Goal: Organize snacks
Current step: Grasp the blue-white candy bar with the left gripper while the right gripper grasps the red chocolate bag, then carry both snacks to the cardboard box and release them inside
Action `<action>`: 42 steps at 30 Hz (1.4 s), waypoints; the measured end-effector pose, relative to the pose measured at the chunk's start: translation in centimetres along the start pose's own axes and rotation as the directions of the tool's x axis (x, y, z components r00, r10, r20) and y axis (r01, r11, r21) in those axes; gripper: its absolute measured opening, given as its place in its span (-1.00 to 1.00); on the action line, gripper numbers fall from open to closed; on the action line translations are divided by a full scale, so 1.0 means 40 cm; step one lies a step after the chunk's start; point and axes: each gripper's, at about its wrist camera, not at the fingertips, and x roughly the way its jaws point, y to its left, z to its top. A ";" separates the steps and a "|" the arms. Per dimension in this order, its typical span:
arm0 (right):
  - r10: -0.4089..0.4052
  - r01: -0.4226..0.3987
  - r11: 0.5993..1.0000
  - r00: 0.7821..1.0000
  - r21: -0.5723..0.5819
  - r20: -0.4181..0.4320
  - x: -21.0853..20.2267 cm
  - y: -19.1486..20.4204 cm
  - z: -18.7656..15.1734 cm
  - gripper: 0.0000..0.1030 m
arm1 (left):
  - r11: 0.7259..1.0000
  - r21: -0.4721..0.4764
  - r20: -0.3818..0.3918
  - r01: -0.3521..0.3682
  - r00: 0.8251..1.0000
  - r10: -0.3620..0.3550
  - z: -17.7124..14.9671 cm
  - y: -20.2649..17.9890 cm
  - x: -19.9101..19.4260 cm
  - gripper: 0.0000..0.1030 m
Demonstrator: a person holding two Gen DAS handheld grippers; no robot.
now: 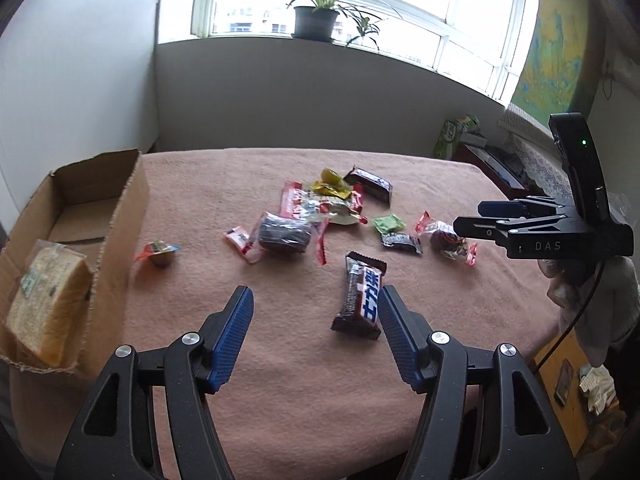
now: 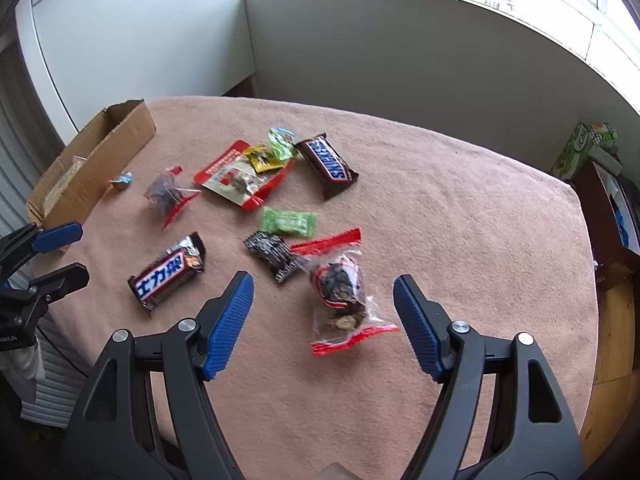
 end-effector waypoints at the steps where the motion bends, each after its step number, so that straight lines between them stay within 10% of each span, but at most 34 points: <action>1: 0.003 -0.003 1.000 1.000 -0.006 -0.012 0.008 -0.005 -0.003 0.46 | 1.000 0.011 -0.013 0.008 1.000 -0.007 0.001 -0.013 0.014 0.25; 15: 0.005 -0.008 0.999 0.996 -0.038 -0.089 0.104 -0.011 0.013 0.45 | 0.997 0.073 -0.130 0.019 0.991 -0.009 0.015 -0.079 0.146 0.25; 18: 0.014 -0.018 0.999 0.995 -0.032 -0.100 0.109 -0.013 0.012 0.07 | 0.996 0.084 -0.139 0.003 0.990 0.008 0.013 -0.085 0.158 0.24; 25: 0.027 -0.029 0.999 0.994 -0.023 -0.106 0.104 -0.021 0.000 -0.19 | 0.993 0.117 -0.152 -0.003 0.988 0.021 0.010 -0.092 0.174 -0.41; 42: 0.033 -0.035 0.999 0.999 -0.037 -0.039 0.035 0.031 0.017 -0.24 | 0.987 0.151 -0.097 -0.046 0.993 0.061 0.020 -0.079 0.129 -0.47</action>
